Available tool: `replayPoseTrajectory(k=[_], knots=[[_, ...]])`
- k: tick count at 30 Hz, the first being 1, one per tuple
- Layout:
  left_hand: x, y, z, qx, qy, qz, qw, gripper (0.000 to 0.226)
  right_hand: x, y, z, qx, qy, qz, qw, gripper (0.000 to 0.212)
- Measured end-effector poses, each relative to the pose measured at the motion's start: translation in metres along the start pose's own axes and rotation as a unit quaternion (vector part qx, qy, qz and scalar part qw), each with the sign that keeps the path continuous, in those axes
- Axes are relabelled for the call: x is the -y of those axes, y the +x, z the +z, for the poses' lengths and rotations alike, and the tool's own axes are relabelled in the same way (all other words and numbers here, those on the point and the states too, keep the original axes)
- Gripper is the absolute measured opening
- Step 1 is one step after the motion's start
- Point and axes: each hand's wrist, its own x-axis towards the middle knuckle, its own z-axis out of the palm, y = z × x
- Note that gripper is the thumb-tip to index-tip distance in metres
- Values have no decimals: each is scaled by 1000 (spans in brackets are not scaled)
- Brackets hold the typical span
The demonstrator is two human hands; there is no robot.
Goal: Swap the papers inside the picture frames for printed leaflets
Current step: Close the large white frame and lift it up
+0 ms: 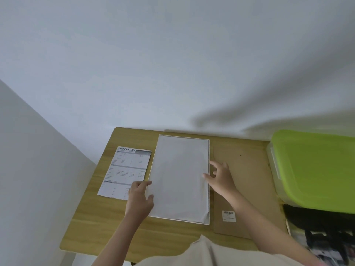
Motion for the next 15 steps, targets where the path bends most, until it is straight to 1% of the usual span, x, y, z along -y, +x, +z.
replayPoseTrajectory(k=[2, 6, 12, 15], knots=[[-12, -8, 5, 3, -6, 25, 1000, 45, -8, -18, -5, -19, 10, 6, 1000, 56], [-41, -28, 25, 49, -25, 78, 995, 44, -35, -59, -20, -63, 30, 42, 997, 55], [-78, -68, 73, 135, -43, 98, 985, 39, -97, -119, -53, -140, -2, 111, 984, 56], [-89, -87, 98, 164, -49, 81, 982, 33, -125, -140, -69, -154, -30, 151, 976, 58]])
